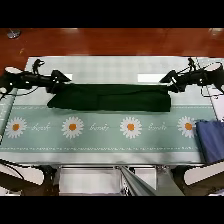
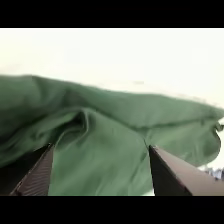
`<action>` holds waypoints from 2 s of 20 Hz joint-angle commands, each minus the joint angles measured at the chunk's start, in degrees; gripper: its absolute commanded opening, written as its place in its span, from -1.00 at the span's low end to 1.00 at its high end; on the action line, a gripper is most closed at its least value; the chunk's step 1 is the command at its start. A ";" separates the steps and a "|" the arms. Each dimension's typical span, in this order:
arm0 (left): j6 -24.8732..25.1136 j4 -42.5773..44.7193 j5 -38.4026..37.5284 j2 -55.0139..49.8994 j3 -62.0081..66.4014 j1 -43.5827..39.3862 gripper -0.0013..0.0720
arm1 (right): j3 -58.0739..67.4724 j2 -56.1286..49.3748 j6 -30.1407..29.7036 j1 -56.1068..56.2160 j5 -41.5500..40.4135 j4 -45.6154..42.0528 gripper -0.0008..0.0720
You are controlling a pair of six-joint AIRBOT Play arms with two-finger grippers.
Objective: Fold the shirts.
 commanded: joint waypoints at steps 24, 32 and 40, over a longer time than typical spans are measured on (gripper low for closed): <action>12.17 -6.40 19.32 36.79 -33.20 -21.51 -0.90 | -4.92 12.52 -6.27 -1.18 13.05 -4.35 -0.93; 5.64 5.16 35.08 16.92 -11.89 -51.98 -0.91 | -28.79 54.73 0.63 -2.23 14.23 -16.33 -0.93; -15.43 14.12 12.55 -12.35 19.71 -65.37 -0.91 | -29.24 60.94 3.21 -1.42 13.31 -15.98 -0.93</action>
